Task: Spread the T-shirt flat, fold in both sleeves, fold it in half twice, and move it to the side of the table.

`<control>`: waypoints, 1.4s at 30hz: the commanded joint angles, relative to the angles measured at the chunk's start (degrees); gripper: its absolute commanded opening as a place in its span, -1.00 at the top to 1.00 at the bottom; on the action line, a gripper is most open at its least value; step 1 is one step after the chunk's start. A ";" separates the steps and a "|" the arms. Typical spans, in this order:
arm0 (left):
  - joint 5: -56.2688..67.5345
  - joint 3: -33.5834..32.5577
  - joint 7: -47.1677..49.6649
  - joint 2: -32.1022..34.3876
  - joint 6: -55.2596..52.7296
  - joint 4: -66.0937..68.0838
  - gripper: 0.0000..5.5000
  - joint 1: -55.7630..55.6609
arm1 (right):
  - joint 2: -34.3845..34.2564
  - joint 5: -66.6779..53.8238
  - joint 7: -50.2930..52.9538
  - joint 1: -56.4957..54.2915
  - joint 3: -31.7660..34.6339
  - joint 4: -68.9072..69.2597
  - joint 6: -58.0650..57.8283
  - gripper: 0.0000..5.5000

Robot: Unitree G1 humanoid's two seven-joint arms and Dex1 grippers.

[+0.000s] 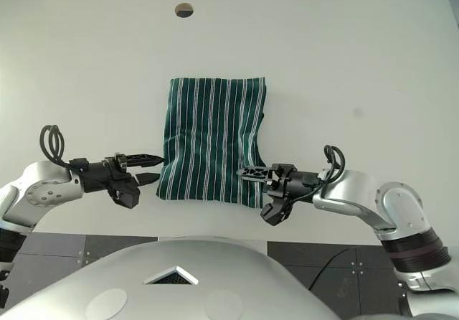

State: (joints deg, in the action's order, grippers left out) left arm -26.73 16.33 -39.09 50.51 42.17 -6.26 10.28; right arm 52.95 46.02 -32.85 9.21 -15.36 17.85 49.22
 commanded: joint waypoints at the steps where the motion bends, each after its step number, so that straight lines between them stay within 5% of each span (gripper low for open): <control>1: -3.25 3.82 -1.94 -0.32 -0.59 0.73 0.15 -0.29 | 0.40 0.74 -2.34 -1.24 -2.98 -0.14 0.39 -0.08; 7: -3.51 6.91 -1.98 -0.77 -0.46 1.03 0.28 -2.11 | 0.74 -0.01 -2.43 -1.91 -3.63 -1.53 -0.70 0.25; 17: -3.95 9.43 -1.48 -0.42 -0.09 2.04 0.95 -3.36 | 0.35 -6.91 -3.98 -2.02 -3.09 -7.07 -5.74 0.96; 27: 6.20 9.32 -6.02 1.41 -2.84 0.47 0.95 -3.69 | 2.86 -39.01 -22.14 4.41 -4.32 5.23 -28.85 0.96; 33: 20.89 5.65 -10.94 1.02 -11.70 -2.23 0.95 -5.81 | -0.36 -62.72 -24.12 -1.98 2.37 10.92 -49.70 0.96; 42: 41.76 -0.56 -11.70 -6.36 -40.99 -4.58 0.95 -13.30 | -2.72 -64.05 -21.89 -7.60 3.58 6.58 -62.16 0.96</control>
State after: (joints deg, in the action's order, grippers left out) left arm 14.51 16.55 -52.28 45.88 6.74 -11.07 -0.87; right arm 50.61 -19.62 -55.56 3.20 -11.43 25.88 -10.93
